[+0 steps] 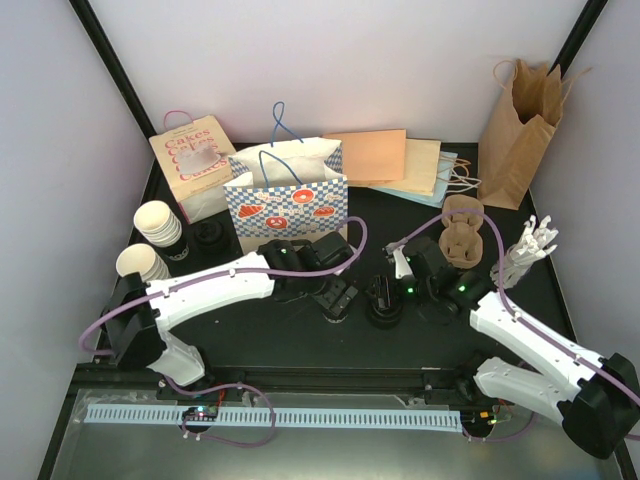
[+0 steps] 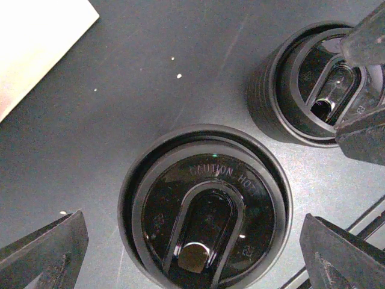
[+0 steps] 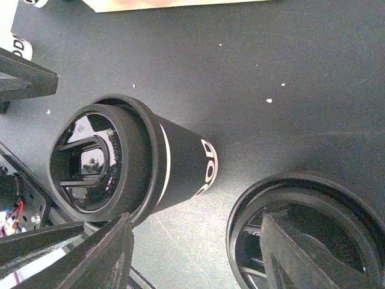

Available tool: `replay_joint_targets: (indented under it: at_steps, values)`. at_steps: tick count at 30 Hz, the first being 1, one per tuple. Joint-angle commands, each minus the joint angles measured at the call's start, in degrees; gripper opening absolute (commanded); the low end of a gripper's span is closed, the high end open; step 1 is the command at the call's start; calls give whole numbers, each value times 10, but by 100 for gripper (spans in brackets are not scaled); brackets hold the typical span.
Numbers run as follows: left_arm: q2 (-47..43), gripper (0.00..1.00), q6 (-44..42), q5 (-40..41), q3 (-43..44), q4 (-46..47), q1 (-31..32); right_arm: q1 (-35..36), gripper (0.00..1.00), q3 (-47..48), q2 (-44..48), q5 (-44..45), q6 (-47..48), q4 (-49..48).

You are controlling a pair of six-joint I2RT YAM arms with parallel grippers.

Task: Pack the takeout coffee

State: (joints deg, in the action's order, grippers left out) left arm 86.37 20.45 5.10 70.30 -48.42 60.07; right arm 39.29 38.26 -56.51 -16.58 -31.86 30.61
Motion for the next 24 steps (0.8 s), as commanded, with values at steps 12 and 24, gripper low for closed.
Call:
replay_joint_targets:
  at_steps: [12,24]
  values:
    - [-168,99,23,29,-18,9,-45,2,65,46,33,52,68,28]
    - [-340,99,10,-90,-191,133,-236,3,75,37,54,97,134,-24]
